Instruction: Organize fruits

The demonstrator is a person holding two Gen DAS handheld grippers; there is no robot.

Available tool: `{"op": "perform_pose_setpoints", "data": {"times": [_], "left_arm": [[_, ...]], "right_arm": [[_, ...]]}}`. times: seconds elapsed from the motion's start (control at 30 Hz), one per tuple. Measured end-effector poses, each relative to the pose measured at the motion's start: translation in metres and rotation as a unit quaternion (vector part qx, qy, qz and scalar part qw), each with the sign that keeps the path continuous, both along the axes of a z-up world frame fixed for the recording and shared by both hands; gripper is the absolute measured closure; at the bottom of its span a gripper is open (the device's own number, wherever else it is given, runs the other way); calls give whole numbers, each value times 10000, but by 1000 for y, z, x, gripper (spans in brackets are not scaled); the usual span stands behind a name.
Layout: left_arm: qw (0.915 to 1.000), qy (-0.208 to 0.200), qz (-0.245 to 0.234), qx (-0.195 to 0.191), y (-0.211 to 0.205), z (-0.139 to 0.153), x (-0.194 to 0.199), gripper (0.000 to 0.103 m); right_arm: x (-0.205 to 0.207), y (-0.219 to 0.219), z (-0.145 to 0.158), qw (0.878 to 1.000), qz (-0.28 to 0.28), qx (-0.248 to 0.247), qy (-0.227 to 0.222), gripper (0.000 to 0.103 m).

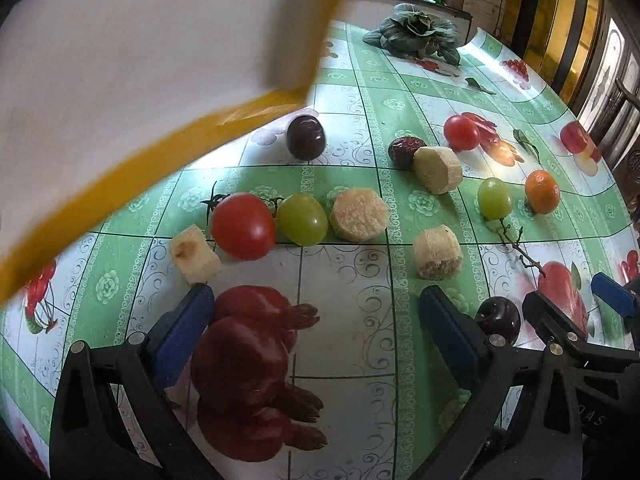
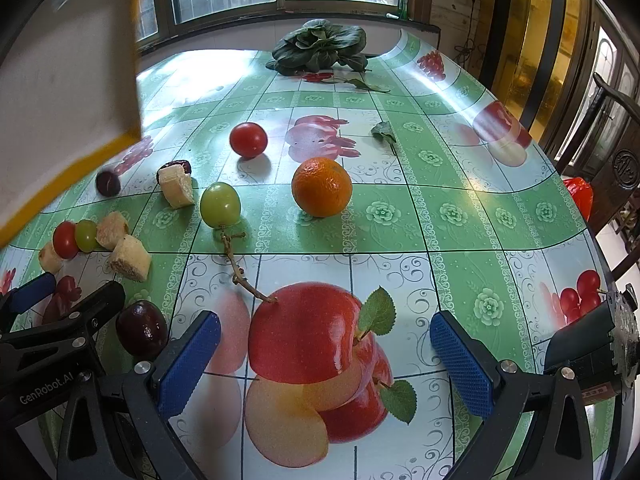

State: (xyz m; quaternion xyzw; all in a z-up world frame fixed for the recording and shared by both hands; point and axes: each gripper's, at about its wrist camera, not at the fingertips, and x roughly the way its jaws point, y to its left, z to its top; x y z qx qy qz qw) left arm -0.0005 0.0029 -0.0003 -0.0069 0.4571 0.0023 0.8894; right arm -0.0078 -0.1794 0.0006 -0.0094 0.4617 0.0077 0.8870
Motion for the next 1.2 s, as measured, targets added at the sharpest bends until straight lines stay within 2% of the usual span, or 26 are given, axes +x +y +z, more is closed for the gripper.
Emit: {"op": "perform_pose_setpoints", "data": {"times": [0.4,0.67,0.87,1.03,1.2], "left_arm": [[10000,0,6,0,1,1,-1,0],[10000,0,4,-1,3,2,-1,0],[10000,0,5,-1,3,2,-2,0],[10000,1,3,2,2,2,-1,0],[9988,426,-227,34,1,4,3,0]], "right_arm": [[0,0,0,10000,-5,-2,7,0],[2,-8,4,9965,569,183,576,1],[-19,-23,26,9929,796,515,724,1],[-35,-33,49,9921,1021,530,508,2],[-40,-32,55,9902,1162,583,516,2]]}}
